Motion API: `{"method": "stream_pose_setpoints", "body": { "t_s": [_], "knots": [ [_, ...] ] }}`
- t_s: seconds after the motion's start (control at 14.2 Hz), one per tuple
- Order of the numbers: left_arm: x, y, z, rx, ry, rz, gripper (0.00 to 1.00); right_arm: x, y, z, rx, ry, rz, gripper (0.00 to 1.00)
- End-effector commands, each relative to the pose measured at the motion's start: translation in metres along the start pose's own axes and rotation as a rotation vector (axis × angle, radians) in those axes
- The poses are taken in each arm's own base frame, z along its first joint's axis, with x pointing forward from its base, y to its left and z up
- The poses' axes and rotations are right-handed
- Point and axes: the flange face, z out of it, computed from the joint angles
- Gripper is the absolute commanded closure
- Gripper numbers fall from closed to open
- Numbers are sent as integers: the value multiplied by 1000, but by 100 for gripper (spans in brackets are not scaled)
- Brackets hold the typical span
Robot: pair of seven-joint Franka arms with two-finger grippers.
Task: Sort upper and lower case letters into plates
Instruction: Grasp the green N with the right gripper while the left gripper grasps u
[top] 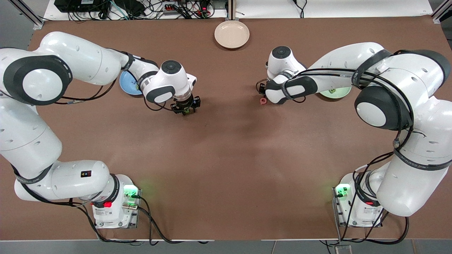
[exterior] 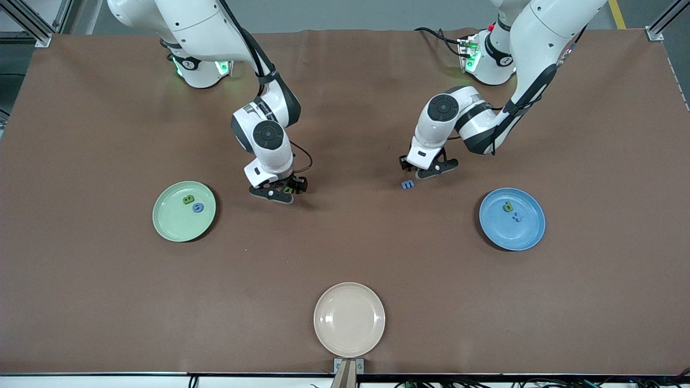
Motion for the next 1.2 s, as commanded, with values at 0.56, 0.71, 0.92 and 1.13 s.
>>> {"method": "stream_pose_setpoints", "body": {
  "t_s": [0.56, 0.71, 0.92, 1.13],
  "knots": [
    [15, -12, 1, 13, 38, -2, 45, -4, 11, -1, 45, 41, 37, 39],
    [17, -14, 2, 13, 39, -1, 50, -6, 13, 1, 44, 35, 41, 49],
    [16, -13, 2, 14, 39, 1, 60, -7, 15, -1, 47, 32, 69, 71],
    [16, -13, 3, 14, 38, 1, 69, -7, 14, -8, 52, 33, 73, 97]
  ]
}}
